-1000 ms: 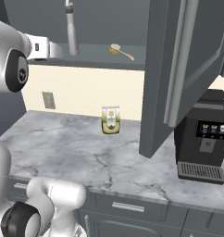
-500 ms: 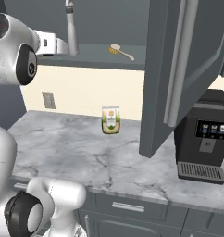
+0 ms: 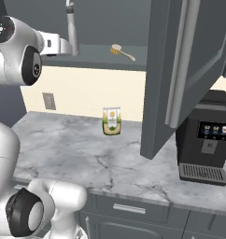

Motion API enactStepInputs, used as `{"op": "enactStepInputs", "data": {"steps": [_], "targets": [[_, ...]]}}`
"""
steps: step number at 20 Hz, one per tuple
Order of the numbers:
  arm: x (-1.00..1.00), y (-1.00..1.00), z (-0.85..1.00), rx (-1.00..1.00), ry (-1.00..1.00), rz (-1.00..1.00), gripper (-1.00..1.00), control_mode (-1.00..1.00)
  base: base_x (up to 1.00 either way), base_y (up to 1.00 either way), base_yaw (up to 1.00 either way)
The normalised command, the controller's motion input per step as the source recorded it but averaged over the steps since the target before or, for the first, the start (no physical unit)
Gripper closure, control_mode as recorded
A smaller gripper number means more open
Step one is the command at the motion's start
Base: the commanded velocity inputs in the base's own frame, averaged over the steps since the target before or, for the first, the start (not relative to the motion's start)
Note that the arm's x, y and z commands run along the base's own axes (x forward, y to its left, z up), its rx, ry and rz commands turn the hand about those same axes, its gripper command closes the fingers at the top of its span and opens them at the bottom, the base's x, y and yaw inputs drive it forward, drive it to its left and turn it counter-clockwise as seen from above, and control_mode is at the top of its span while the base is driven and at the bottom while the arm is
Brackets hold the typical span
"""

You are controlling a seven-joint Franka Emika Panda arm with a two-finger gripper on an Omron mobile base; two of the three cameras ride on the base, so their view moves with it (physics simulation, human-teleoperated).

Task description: Pick the spray and dish brush from the cabinet and place them on the counter.

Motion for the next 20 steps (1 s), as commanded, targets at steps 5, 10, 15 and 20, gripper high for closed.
{"op": "enactStepInputs", "data": {"steps": [5,10,15,20], "targets": [[0.48,0.00,0.01,0.00,0.02,0.00,-1.00,-1.00,0.00,0.00,0.00],[0.41,0.00,0.05,0.00,0.08,0.00,-1.00,-1.00,0.00,0.00,0.00],[0.35,0.00,0.01,0.00,0.06,0.00,-1.00,-1.00,0.00,0.00,0.00],[0.33,0.00,0.00,0.00,0.01,0.00,-1.00,-1.00,0.00,0.00,0.00]]}}
